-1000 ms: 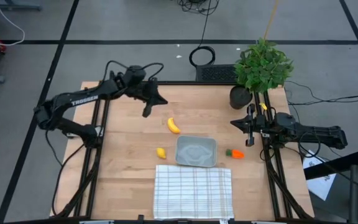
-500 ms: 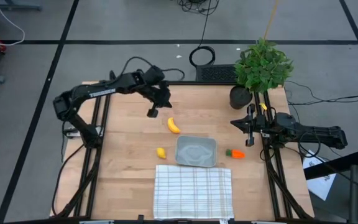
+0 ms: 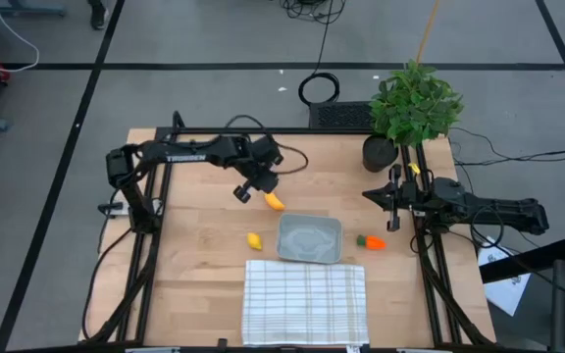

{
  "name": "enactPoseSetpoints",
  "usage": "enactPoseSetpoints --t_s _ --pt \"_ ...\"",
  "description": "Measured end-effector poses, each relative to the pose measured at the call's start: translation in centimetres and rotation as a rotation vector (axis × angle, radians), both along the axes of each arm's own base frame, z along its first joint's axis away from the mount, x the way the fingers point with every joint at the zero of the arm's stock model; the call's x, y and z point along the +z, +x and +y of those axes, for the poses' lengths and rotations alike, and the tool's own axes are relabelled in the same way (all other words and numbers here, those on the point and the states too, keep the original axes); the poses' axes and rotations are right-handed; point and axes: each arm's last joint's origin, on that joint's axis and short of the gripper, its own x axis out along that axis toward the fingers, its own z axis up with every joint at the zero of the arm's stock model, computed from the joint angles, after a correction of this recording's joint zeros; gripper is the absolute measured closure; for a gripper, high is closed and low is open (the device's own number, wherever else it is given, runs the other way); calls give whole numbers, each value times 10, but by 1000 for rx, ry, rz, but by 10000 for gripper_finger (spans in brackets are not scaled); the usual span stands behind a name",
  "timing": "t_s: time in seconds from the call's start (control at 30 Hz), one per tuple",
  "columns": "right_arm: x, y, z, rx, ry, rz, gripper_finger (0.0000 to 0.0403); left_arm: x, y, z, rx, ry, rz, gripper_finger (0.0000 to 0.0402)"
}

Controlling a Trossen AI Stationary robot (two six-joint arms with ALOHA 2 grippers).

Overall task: Pick and placing Produce into tupperware
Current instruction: Put the yellow banana into the gray bin

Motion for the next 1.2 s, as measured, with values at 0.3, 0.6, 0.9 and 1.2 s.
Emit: enactPoseSetpoints --t_s 0.3,0.6,0.9,1.2 --pt "-1 2 0 0 1 11 403 -2 9 -18 -28 35 -6 386" --pt "0 2 0 0 -2 3 403 -2 6 -13 38 -104 -18 295" --pt "0 2 0 0 0 3 403 -3 6 -15 20 -115 -7 176" --pt "0 2 0 0 1 4 403 -19 14 -19 58 -145 22 120"
